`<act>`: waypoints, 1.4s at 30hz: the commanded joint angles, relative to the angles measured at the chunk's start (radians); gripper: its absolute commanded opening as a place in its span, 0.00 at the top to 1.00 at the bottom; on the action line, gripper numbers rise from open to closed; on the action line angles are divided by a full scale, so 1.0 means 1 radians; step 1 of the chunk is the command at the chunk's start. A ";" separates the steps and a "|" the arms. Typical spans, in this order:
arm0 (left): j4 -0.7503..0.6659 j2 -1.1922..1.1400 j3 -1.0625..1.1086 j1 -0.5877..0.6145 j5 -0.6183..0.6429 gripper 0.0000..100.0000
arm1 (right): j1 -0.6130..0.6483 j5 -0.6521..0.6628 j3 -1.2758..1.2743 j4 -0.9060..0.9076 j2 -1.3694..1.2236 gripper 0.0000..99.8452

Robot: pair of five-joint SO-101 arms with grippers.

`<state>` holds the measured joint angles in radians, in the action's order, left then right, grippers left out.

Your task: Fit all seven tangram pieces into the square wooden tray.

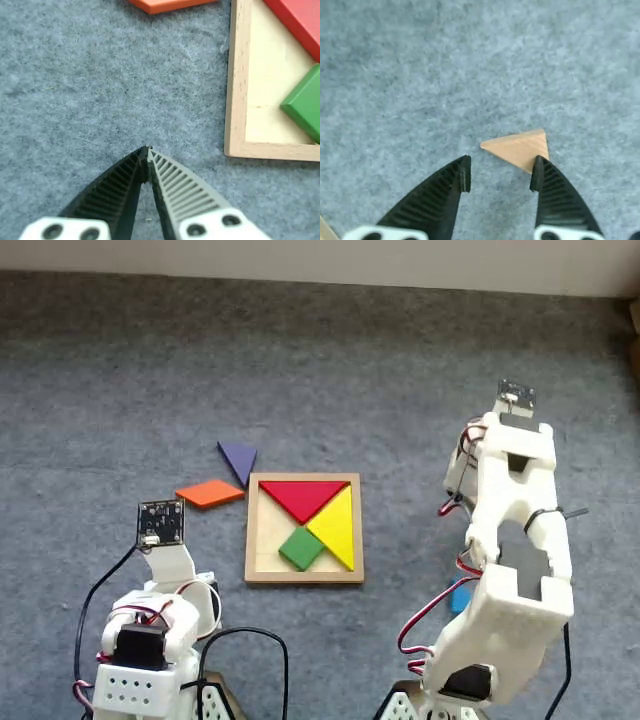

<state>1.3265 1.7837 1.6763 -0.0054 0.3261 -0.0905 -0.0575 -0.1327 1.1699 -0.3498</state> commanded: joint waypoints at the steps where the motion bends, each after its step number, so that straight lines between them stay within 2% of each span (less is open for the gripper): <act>1: 0.003 0.028 0.019 -0.012 -0.003 0.99 | 0.116 0.091 0.007 0.079 -0.002 0.83; 6: 0.003 0.028 0.019 -0.012 -0.003 0.99 | 0.209 0.137 -0.004 0.105 0.068 0.83; 9: 0.003 0.028 0.019 -0.012 -0.003 0.99 | 0.254 0.152 -0.064 0.113 0.120 0.83; 15: 0.003 0.028 0.019 -0.012 -0.003 0.99 | 0.374 0.264 -0.242 0.108 0.285 0.83; 22: 0.003 0.028 0.019 -0.012 -0.003 0.99 | 0.364 0.273 -0.317 0.108 0.526 0.83; 25: 0.003 0.028 0.019 -0.012 -0.003 0.99 | 0.360 0.394 -0.315 0.108 0.542 0.83; 32: 0.003 0.028 0.019 -0.012 -0.003 0.99 | 0.312 0.635 -0.309 0.107 0.433 0.83; 38: 0.003 0.028 0.019 -0.012 -0.003 0.99 | 0.262 0.750 -0.286 0.082 0.254 0.83; 42: 0.003 0.028 0.019 -0.012 -0.003 0.99 | 0.236 0.756 -0.260 0.044 0.223 0.83</act>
<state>1.3265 1.7837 1.6763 -0.0054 0.3261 0.1672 0.6820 -0.4396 1.2405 -0.1304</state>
